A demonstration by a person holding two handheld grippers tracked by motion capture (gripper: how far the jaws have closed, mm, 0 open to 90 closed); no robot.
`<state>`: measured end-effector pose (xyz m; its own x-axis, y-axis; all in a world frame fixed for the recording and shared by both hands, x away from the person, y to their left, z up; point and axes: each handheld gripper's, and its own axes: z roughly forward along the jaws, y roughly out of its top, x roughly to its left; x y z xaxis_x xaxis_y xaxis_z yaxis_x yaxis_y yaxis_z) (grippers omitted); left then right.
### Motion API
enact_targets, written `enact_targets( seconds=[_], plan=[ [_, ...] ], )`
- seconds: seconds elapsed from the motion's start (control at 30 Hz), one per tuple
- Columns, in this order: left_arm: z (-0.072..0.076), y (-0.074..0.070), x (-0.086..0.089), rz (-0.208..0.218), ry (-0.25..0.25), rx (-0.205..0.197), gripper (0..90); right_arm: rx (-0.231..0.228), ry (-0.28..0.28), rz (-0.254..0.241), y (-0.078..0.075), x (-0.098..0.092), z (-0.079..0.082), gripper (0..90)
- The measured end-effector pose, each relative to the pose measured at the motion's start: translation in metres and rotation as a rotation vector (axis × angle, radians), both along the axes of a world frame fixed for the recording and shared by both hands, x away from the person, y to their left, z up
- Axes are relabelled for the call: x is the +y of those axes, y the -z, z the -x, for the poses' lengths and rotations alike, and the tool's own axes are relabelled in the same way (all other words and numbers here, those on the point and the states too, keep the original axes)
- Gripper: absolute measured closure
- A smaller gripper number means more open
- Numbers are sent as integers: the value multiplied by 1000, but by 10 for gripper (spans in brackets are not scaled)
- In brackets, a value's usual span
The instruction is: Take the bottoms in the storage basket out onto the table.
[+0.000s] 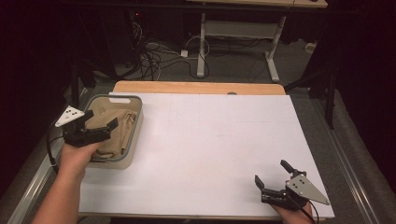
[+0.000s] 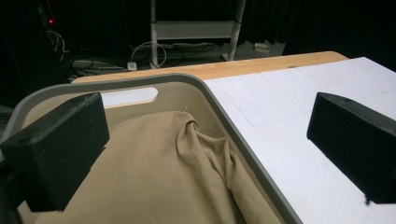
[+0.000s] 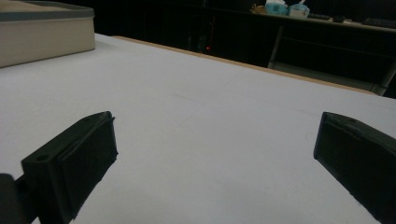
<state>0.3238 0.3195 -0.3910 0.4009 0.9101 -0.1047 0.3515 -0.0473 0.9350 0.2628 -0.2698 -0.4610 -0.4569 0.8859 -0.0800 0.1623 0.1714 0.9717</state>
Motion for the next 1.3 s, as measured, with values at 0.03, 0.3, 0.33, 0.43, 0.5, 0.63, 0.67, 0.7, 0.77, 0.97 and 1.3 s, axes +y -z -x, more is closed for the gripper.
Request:
enact_targets(
  seconds=[0.03,0.3,0.33,0.43,0.5,0.63,0.67,0.7,0.77,0.97,1.3],
  plan=[
    [-2,-2,0,1,0,-1,0,-1,3,-2,0,-1,1,4],
    [-25,-12,-5,0,1,14,0,-5,-14,14,4,-2,3,3],
    [-29,-11,-5,-2,-3,23,0,-7,-14,15,4,-2,3,4],
    [-38,-10,-4,4,-9,46,0,-8,-13,19,5,-3,7,4],
    [-44,-10,-5,0,-9,59,0,-12,-12,15,4,-5,9,4],
    [-55,-9,-5,-9,-19,86,0,-15,-5,10,4,-9,11,3],
    [-59,-9,-6,-22,-23,98,0,-14,-2,10,5,-10,11,4],
    [-65,-8,-6,-31,-27,110,0,-12,0,6,5,-10,11,4],
    [-72,-7,-5,-42,-30,134,0,-12,1,6,5,-10,11,4],
    [-87,-4,0,-81,-43,215,0,-9,-4,12,6,-8,10,4],
    [-109,3,20,-121,-81,397,0,-4,-20,31,8,-5,9,4]
  ],
)
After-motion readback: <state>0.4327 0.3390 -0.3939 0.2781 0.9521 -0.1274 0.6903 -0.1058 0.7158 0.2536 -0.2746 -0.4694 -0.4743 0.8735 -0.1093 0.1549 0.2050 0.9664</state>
